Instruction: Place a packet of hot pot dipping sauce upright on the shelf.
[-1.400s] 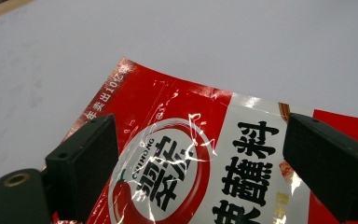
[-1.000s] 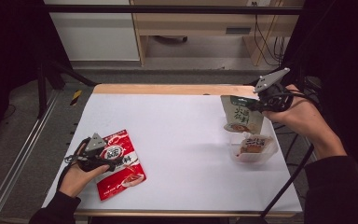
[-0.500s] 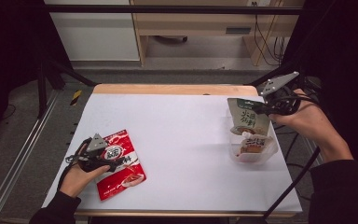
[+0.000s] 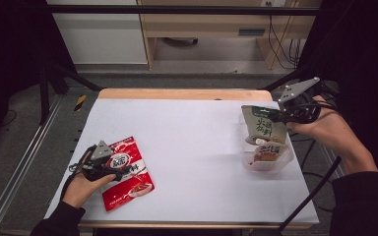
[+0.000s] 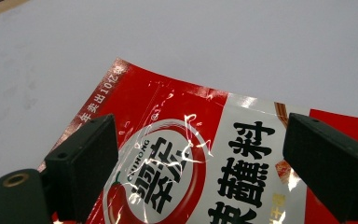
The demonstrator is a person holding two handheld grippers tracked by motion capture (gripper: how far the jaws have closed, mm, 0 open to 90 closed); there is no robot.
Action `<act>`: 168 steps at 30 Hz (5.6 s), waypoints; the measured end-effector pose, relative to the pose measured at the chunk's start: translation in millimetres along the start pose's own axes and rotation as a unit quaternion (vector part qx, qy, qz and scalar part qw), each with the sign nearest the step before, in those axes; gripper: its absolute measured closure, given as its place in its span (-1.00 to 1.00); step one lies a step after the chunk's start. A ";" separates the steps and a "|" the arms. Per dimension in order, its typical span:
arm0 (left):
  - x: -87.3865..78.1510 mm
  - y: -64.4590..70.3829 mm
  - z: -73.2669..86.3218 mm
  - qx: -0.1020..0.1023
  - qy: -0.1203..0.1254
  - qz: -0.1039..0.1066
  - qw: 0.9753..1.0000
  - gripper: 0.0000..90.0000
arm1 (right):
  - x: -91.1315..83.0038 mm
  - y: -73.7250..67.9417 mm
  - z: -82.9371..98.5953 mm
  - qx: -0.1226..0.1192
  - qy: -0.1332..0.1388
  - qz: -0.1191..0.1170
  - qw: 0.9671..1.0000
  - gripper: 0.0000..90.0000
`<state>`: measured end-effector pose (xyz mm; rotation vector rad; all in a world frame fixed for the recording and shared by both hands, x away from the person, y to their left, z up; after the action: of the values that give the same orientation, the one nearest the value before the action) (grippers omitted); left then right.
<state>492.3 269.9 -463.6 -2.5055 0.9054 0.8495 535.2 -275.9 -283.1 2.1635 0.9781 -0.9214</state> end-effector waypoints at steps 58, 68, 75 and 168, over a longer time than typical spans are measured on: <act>2.2 0.8 1.2 0.004 -0.008 0.003 1.000 -0.78 | 41.3 -1.0 46.8 0.046 -0.020 -0.004 0.999 0.60; 1.3 -0.7 1.3 0.006 -0.007 -0.003 1.000 -0.78 | 33.2 -11.4 27.0 0.051 0.021 0.017 0.998 0.00; 0.3 -3.9 1.8 0.003 -0.005 -0.008 1.000 -0.79 | 29.3 -25.0 6.6 0.050 0.057 0.041 0.996 -0.38; -5.4 -92.0 45.0 -0.090 -0.047 -0.063 0.993 -0.78 | 190.9 -220.6 -1.2 0.035 0.056 0.040 0.997 -0.58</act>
<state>531.4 362.4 -484.0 -2.6157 0.6600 1.0384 453.0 -76.6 -479.7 2.3166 0.9154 -0.8158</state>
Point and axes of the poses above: each handheld gripper's, and its own axes: x roughly forward along the jaws, z roughly out of its underside, y roughly to its right, the point moved 2 cm from there along x, roughly forward along the jaws, and after that the axes turned 1 degree about -z, right-handed, at the moved point
